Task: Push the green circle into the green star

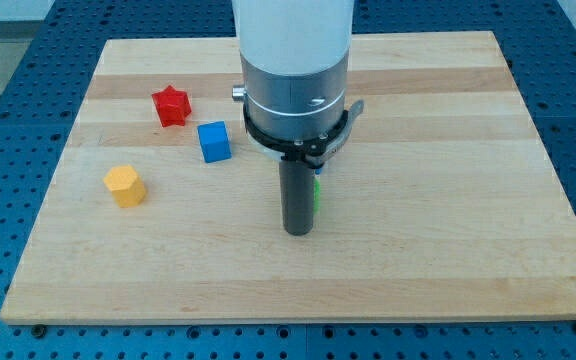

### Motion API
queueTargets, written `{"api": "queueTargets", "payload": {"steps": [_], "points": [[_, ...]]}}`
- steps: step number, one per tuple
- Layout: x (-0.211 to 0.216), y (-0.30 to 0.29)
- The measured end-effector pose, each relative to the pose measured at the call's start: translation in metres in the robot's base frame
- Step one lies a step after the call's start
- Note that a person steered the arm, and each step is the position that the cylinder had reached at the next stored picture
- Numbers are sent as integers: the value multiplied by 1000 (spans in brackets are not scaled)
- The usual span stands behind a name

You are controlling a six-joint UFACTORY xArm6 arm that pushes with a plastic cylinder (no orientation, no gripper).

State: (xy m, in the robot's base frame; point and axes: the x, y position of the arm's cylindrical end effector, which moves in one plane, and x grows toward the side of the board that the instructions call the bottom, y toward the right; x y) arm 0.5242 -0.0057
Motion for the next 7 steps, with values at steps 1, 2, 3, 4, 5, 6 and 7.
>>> {"api": "queueTargets", "payload": {"steps": [1,2,3,4,5,6,7], "points": [[-27,2],[-7,24],[-4,66],[-27,66],[-31,46],[-31,13],[-48,-5]]}}
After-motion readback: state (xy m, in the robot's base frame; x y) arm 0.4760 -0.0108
